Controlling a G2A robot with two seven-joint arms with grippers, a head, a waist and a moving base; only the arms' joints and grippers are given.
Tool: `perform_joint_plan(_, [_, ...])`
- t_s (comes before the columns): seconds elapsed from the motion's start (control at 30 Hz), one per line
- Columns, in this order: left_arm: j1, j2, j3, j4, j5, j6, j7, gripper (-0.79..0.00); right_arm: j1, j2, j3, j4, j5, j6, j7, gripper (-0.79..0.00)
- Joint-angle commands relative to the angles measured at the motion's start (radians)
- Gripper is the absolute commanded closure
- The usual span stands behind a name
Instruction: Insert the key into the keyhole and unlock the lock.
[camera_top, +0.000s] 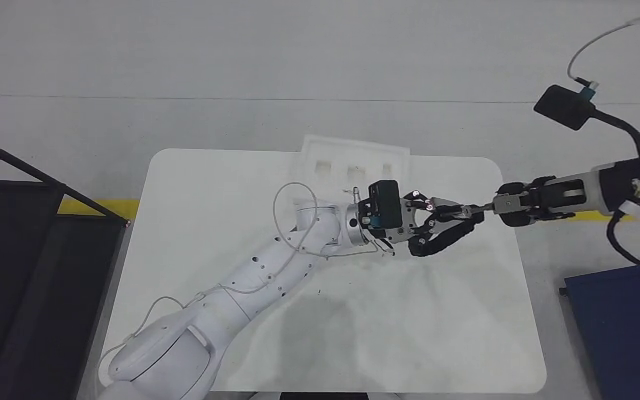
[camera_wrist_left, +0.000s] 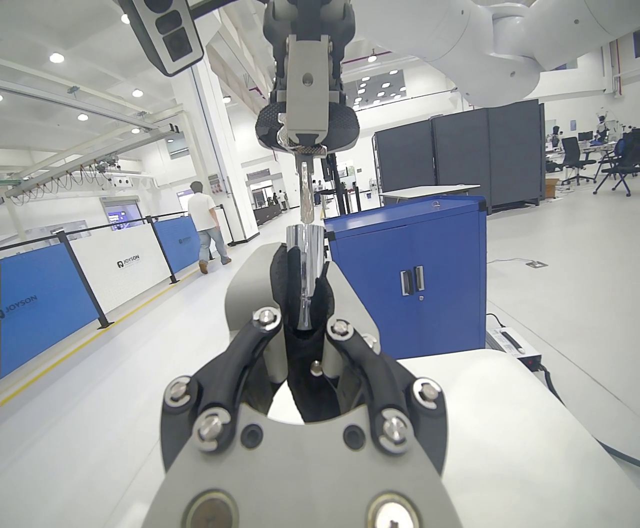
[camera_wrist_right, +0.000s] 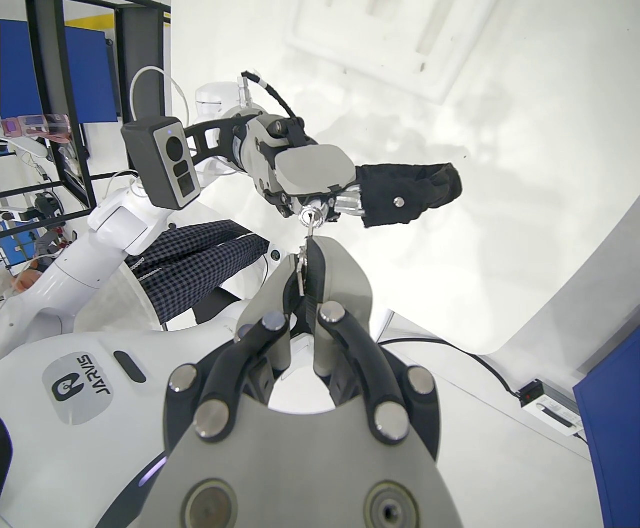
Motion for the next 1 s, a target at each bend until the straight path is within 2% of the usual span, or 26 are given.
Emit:
perform_joint_plan(0.0, [0.0, -0.003, -0.001, 0.002, 0.0, -0.005, 0.001, 0.0, 0.001, 0.0, -0.002, -0.002, 0.0, 0.001, -0.001, 0.0])
perform_joint_plan(0.97, [-0.02, -0.031, -0.018, 0.03, 0.05, -0.065, -0.008, 0.0, 0.021, -0.011, -0.045, -0.021, -0.079, -0.033, 0.033, 0.0])
